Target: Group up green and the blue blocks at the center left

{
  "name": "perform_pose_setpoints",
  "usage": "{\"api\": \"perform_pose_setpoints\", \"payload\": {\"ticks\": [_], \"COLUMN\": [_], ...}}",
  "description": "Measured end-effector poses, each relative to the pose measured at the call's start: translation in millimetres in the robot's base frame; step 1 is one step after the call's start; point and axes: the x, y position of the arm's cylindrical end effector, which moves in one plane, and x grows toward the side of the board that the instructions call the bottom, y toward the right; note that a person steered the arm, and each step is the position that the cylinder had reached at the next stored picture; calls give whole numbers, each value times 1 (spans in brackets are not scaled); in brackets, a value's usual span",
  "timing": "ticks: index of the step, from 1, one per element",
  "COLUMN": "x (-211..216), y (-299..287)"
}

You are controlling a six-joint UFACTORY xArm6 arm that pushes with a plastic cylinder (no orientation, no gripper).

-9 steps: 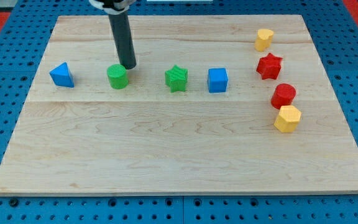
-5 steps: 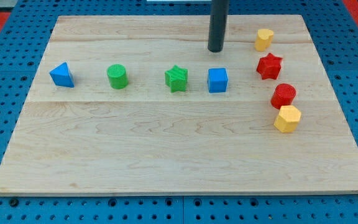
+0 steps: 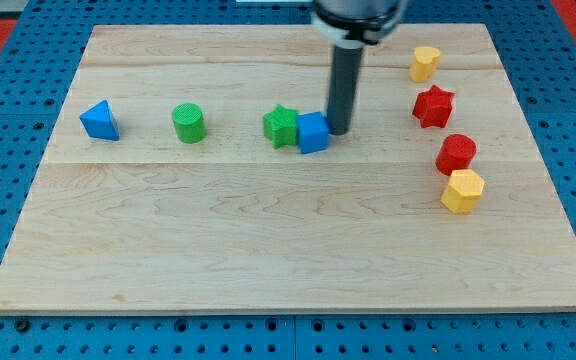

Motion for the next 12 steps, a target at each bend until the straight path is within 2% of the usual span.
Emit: {"api": "perform_pose_setpoints", "payload": {"ticks": [4, 5, 6, 7, 8, 9, 10, 11, 12], "x": [0, 0, -4, 34, 55, 37, 33, 35, -6], "y": [-169, -166, -100, -81, -122, -169, -173, -83, -29]}}
